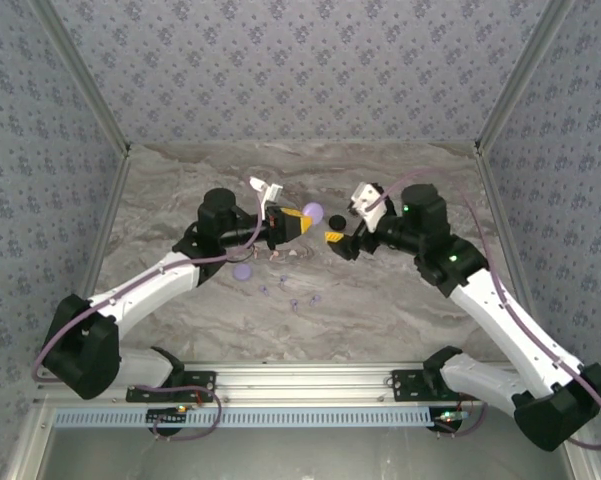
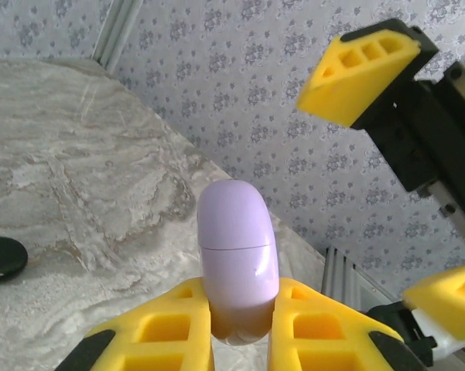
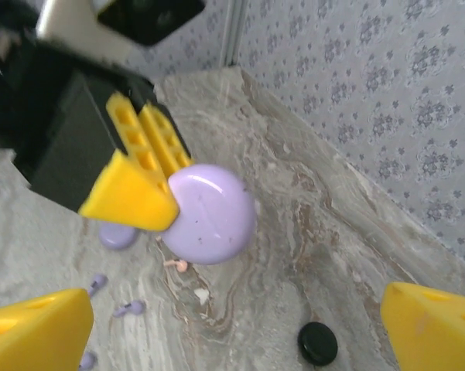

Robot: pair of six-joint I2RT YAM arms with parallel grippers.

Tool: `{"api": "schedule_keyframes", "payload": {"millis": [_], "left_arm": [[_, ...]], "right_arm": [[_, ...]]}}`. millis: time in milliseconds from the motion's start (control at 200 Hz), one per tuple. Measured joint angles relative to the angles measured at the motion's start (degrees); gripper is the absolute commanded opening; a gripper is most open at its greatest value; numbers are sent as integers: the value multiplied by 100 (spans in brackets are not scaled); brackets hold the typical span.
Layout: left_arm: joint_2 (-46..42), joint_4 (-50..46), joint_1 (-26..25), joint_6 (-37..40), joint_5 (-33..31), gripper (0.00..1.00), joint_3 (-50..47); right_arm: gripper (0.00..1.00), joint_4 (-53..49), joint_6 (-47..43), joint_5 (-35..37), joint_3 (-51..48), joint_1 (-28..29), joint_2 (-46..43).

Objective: Insert the wireless bluetooth earbuds into the charging case

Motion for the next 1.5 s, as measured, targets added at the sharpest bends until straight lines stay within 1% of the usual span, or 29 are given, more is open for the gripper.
{"api": "schedule_keyframes", "payload": {"millis": [140,295,355,520,929,1189,1379,1499], "left_arm": [[-72,645,-131,232,-184,0,-319],[-114,984,-286,511,-229,0,-348],[-122,1060,-321,584,-234,0,-348],[-129,1143,-332,713,-247,0,-348],[-129,1147,-356,903,-404,0,-348],[-133,1141,-428,1021,-310,0,-348],[-168,1034,-428,1137,-361,0,-350],[-352,916,-428,1290,-588,0,-455]], "right_arm": [[95,415,772,-835,-149,-490,-7],[87,737,1357,-1228,-177,-549,256],[84,780,1491,-1252,-164,-549,391],[83,822,1707,-1250,-44,-549,743],[83,748,1829,-1226,350,-592,1093],[82,713,1832,-1189,721,-688,1410],[82,629,1858,-1196,885,-737,1416],[82,490,1939,-1161,885,-837,1224]]}}
